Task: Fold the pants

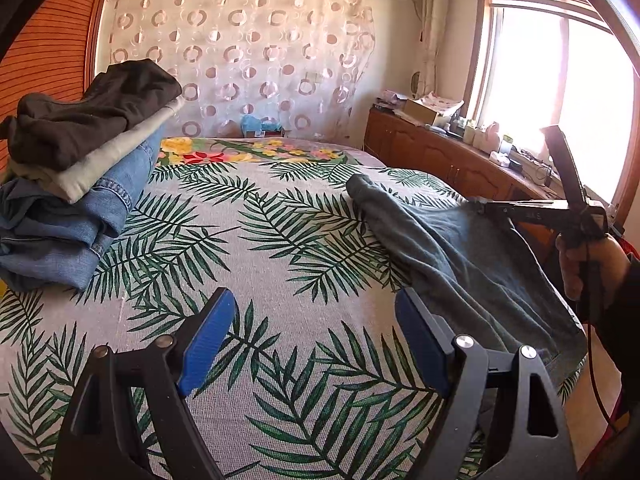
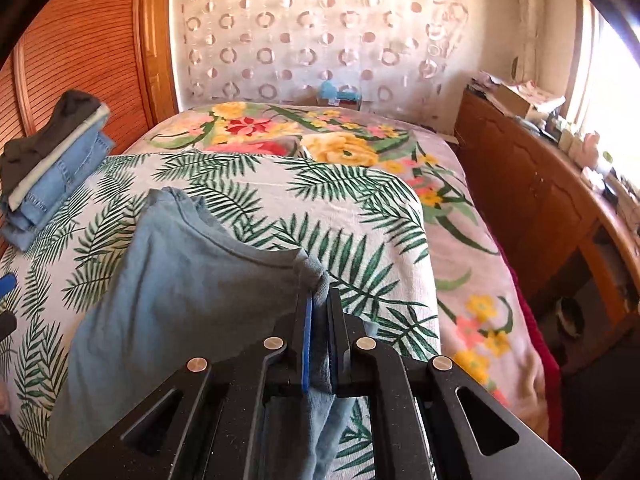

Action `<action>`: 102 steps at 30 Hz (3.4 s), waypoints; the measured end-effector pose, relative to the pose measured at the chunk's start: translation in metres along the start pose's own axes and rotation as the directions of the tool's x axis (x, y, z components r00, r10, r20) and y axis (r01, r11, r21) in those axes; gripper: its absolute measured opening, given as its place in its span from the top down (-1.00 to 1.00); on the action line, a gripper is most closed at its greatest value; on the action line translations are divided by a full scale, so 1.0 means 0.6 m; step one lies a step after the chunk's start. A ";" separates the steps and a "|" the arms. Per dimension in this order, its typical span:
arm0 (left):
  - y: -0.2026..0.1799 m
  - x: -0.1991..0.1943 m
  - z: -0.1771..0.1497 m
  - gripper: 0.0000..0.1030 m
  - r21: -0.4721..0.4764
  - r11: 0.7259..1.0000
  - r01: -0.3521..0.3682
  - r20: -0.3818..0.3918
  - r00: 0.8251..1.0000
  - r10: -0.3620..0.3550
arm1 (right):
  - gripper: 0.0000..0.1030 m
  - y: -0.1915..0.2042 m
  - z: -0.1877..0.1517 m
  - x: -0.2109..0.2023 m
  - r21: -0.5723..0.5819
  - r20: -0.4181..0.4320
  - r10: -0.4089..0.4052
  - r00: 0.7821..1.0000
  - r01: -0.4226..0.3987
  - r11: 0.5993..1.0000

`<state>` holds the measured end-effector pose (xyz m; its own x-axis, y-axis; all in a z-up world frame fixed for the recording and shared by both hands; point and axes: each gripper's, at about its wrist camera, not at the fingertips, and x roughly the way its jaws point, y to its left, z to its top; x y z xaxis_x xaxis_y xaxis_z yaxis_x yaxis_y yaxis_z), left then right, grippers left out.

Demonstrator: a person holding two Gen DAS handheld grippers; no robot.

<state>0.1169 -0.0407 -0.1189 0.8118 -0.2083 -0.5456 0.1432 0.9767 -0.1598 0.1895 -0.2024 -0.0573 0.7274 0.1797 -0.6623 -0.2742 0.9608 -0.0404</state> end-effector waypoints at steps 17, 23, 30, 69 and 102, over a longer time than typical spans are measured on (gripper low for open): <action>-0.002 0.001 0.001 -0.61 0.002 1.000 -0.003 -0.001 1.000 0.003 | 0.71 -0.041 -0.014 0.015 0.080 -0.029 0.080 0.996 -0.078 0.994; -0.002 0.001 0.001 -0.61 0.003 1.000 -0.004 -0.002 1.000 0.004 | 0.71 -0.059 -0.017 0.034 0.093 -0.064 -0.047 0.997 0.053 0.994; -0.001 0.001 0.001 -0.61 0.002 1.000 -0.003 -0.001 1.000 0.003 | 0.71 -0.067 -0.033 -0.015 0.121 0.002 -0.007 1.000 0.007 0.993; -0.113 -0.010 -0.052 -0.61 0.181 0.967 0.178 -0.216 0.967 -0.137 | 0.08 0.017 -0.243 -0.171 0.084 0.026 0.067 0.997 -0.069 0.994; -0.151 -0.021 -0.075 0.52 0.148 0.926 0.347 -0.282 0.912 -0.297 | 0.08 0.027 -0.259 -0.206 0.064 0.018 0.046 0.999 -0.047 0.997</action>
<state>0.0681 -0.1287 -0.1347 0.5387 -0.4947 -0.6819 0.4984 0.8398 -0.2154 -0.0024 -0.2421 -0.0925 0.7255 0.2275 -0.6495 -0.2675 0.9628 0.0384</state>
